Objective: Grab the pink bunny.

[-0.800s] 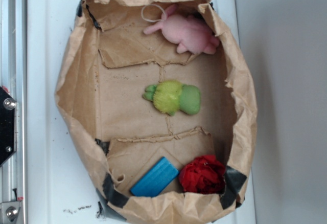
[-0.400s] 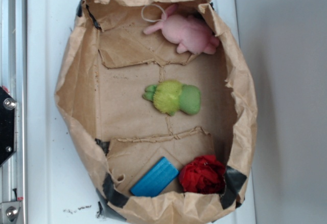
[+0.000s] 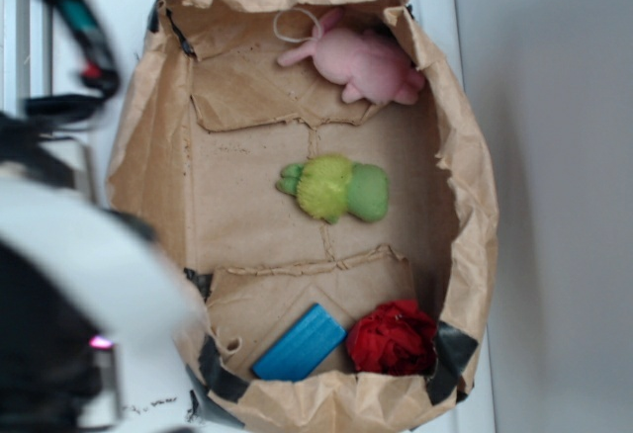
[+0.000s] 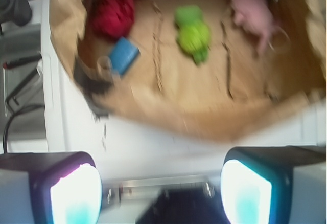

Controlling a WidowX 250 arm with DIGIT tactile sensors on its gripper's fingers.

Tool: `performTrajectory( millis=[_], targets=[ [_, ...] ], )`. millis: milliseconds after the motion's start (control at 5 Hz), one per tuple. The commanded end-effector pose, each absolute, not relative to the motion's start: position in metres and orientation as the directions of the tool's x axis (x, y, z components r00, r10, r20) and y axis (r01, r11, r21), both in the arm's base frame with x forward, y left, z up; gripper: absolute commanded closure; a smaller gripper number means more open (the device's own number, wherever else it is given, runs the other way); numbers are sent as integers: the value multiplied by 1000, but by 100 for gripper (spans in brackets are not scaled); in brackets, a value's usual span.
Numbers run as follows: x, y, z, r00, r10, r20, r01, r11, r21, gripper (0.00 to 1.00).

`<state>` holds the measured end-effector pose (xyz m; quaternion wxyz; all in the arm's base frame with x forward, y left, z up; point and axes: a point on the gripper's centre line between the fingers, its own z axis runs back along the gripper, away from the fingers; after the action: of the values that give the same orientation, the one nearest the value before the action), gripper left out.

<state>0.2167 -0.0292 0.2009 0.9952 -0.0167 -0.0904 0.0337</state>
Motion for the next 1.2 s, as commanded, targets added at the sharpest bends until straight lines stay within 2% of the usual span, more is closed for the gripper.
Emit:
performTrajectory(
  millis=[0,200,400,600,1000],
  targets=[
    [271,11,184,966,155,207,-157,988,-7,0],
    [280,31,168,970,159,183,-157,987,-26,0],
    [277,39,159,978,146,152,-135,987,-83,0],
    [276,45,140,965,155,210,-167,985,38,0],
    [276,45,140,965,155,210,-167,985,38,0]
  ],
)
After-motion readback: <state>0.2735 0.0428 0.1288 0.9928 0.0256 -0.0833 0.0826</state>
